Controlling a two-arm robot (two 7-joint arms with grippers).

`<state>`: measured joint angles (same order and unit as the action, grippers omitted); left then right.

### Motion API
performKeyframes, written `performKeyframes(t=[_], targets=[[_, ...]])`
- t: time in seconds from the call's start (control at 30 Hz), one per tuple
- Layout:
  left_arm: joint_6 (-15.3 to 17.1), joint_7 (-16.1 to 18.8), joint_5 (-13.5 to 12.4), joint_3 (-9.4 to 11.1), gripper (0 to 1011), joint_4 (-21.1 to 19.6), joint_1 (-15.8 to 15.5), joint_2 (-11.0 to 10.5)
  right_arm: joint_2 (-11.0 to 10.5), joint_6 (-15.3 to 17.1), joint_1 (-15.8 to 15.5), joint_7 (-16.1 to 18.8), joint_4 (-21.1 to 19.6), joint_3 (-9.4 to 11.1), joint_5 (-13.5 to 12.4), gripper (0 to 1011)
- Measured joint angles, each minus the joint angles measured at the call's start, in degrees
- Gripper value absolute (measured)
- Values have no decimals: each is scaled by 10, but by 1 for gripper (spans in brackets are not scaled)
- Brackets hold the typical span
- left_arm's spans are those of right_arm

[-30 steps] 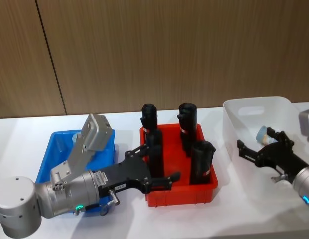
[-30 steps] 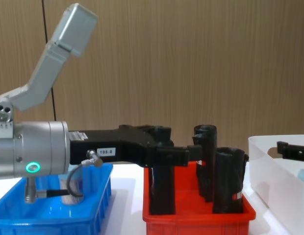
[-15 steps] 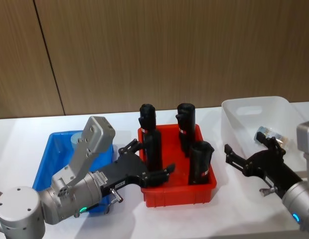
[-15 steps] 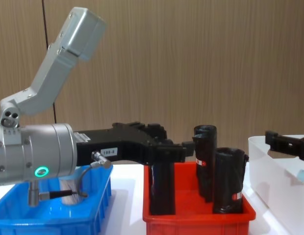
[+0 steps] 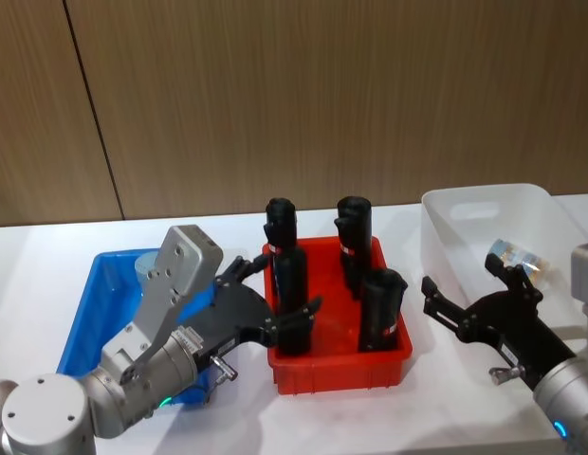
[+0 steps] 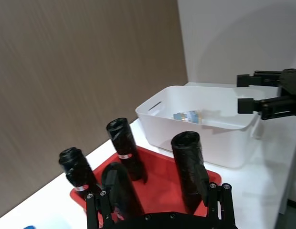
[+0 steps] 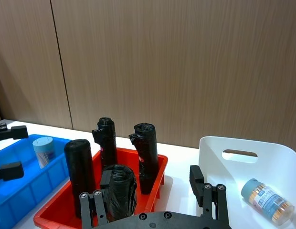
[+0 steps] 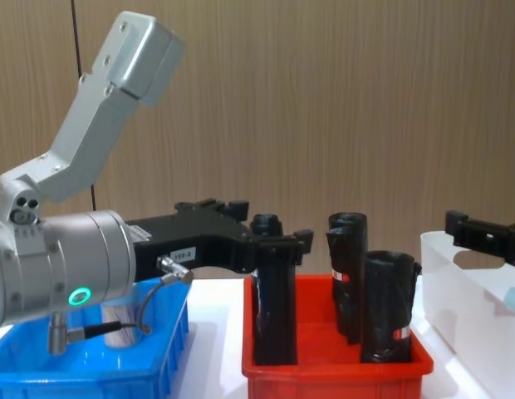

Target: Pick the cotton swabs from the blue box and place them into the white box.

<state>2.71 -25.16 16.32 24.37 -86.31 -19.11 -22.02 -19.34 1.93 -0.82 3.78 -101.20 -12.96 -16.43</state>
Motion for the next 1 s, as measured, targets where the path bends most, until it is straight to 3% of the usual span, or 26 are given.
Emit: performKeyframes(t=[1.0], targets=[[-17, 224, -45, 16, 1004, -63, 51, 1, 0, 0, 0, 0, 0, 0, 0, 1001]])
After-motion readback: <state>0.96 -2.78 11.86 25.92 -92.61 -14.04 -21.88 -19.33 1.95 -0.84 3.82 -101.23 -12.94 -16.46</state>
